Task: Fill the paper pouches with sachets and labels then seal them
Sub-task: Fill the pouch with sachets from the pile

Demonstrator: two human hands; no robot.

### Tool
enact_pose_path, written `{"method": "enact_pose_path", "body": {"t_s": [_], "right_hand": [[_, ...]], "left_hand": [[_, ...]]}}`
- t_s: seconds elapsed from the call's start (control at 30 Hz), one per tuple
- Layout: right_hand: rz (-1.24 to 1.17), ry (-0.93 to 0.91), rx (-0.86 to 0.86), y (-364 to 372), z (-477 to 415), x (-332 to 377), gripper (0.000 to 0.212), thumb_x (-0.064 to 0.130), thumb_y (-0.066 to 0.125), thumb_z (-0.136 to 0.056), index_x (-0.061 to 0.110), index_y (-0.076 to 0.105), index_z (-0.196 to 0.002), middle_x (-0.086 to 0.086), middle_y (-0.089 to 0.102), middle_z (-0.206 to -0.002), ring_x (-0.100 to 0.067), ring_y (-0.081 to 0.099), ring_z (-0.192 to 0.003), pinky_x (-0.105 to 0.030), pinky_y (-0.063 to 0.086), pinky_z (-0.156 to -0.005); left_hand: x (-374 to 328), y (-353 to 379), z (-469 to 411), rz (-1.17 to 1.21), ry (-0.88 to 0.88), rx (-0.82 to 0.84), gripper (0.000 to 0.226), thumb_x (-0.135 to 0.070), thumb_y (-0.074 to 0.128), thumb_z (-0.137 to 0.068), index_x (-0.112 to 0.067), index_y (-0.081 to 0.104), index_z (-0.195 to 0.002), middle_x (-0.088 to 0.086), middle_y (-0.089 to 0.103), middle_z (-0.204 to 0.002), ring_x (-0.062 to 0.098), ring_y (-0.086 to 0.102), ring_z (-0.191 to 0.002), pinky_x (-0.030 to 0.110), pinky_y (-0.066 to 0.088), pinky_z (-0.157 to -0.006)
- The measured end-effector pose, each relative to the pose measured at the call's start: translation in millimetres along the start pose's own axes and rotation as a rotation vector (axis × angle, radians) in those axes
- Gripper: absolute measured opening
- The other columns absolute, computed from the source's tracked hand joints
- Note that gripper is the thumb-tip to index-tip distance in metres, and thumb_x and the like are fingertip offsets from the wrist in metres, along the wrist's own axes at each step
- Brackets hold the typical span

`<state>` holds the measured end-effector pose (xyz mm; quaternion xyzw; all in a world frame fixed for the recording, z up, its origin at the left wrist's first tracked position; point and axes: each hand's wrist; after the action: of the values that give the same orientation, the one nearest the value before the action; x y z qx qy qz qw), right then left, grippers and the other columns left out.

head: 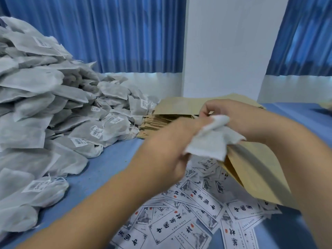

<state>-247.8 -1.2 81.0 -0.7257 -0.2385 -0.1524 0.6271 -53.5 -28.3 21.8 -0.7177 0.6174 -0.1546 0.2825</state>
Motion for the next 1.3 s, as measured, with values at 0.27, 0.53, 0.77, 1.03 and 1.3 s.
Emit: {"method": "enact_pose_path", "body": {"t_s": [0.27, 0.53, 0.77, 1.03, 1.3], "right_hand": [[-0.195, 0.107, 0.053, -11.6, 5.8, -3.8, 0.024, -0.005, 0.058, -0.077, 0.013, 0.055, -0.094, 0.002, 0.045, -0.054, -0.012, 0.034, -0.046, -0.020, 0.032, -0.041], [-0.153, 0.116, 0.081, -9.6, 4.7, -3.6, 0.024, -0.009, 0.056, -0.075, 0.011, 0.052, -0.089, -0.004, 0.046, -0.058, -0.012, 0.036, -0.043, -0.021, 0.032, -0.040], [-0.120, 0.076, 0.067, -8.5, 5.2, 3.1, 0.023, -0.007, 0.056, -0.075, 0.012, 0.053, -0.087, -0.001, 0.046, -0.056, -0.011, 0.037, -0.043, -0.019, 0.033, -0.040], [-0.047, -0.001, 0.073, -0.1, 5.6, 18.0, 0.020, -0.001, 0.054, -0.073, 0.014, 0.053, -0.085, 0.000, 0.048, -0.055, -0.011, 0.040, -0.045, -0.018, 0.033, -0.042], [-0.069, 0.027, 0.020, -10.0, 6.1, 7.0, 0.017, 0.003, 0.060, -0.074, 0.015, 0.054, -0.085, 0.004, 0.048, -0.051, -0.009, 0.037, -0.042, -0.018, 0.031, -0.039]], "left_hand": [[5.0, 8.7, 4.4, -0.048, 0.052, 0.300, 0.057, 0.005, 0.059, -0.072, -0.012, 0.055, -0.125, 0.001, 0.065, -0.113, 0.013, 0.053, -0.097, 0.028, 0.046, -0.078], [8.7, -0.6, -5.9, 0.072, -0.133, 0.534, 0.028, -0.011, 0.044, -0.085, -0.036, 0.040, -0.095, -0.016, 0.055, -0.087, 0.002, 0.048, -0.080, 0.031, 0.044, -0.070], [2.7, 2.6, -7.2, -0.273, -0.197, 0.531, 0.020, -0.023, 0.047, -0.093, -0.034, 0.031, -0.095, -0.011, 0.040, -0.085, 0.015, 0.042, -0.077, 0.033, 0.035, -0.056], [-32.2, 8.7, -35.4, -0.616, -0.212, 0.537, 0.017, -0.018, 0.054, -0.086, -0.030, 0.043, -0.092, -0.002, 0.020, -0.080, 0.020, 0.031, -0.076, 0.027, 0.012, -0.047], [-21.4, 28.5, -18.3, -0.075, -0.180, 0.378, 0.032, -0.016, 0.063, -0.078, -0.019, 0.048, -0.105, -0.001, 0.037, -0.107, 0.020, 0.044, -0.098, 0.034, 0.045, -0.081]]}}
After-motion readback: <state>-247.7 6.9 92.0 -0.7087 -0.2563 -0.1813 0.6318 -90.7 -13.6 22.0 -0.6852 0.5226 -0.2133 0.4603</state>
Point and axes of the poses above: each hand's wrist, its own z-axis away from the middle knuckle, its own y-axis out of the palm, x = y × z
